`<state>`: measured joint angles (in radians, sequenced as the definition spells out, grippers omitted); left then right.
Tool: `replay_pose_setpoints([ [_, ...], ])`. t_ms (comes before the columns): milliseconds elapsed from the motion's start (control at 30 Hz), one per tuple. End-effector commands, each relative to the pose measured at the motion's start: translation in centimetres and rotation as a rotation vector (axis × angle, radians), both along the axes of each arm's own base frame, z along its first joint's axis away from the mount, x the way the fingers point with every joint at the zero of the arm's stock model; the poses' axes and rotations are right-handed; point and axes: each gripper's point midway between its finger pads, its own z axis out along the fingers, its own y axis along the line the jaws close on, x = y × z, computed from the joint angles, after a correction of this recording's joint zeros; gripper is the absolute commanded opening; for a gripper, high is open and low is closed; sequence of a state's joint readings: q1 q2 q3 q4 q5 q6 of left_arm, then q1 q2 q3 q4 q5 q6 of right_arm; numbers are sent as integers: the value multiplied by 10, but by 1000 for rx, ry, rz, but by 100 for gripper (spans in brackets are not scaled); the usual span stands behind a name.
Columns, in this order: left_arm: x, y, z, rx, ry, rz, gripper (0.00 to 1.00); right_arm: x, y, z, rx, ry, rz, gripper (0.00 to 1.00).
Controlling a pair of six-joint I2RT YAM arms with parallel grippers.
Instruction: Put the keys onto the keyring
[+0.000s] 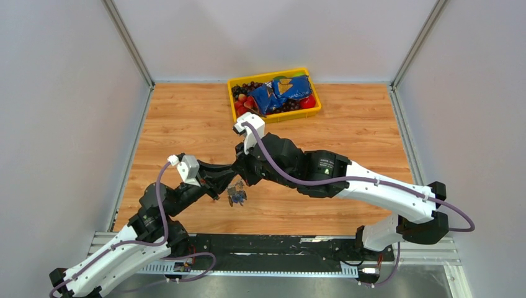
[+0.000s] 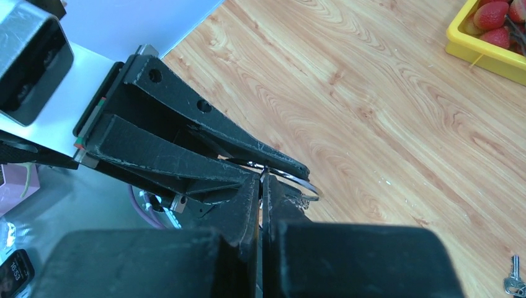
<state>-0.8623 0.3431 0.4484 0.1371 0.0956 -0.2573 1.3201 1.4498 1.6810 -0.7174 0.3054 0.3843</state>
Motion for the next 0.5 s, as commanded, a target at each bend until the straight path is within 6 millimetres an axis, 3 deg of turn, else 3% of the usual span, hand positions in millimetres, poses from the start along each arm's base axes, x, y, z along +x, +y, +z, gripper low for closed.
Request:
replay_pose_setpoints([
  [0, -6, -2, 17, -14, -58, -32, 21, -3, 6, 28, 84, -1, 8, 0],
  [267, -10, -1, 22, -30, -74, -42, 13, -3, 8, 25, 77, 1, 14, 0],
  [400, -12, 1, 27, -46, -83, -48, 1, -4, 9, 20, 66, 5, 20, 0],
  [467, -14, 2, 30, -59, -87, -49, 1, -5, 9, 16, 58, 9, 24, 0],
])
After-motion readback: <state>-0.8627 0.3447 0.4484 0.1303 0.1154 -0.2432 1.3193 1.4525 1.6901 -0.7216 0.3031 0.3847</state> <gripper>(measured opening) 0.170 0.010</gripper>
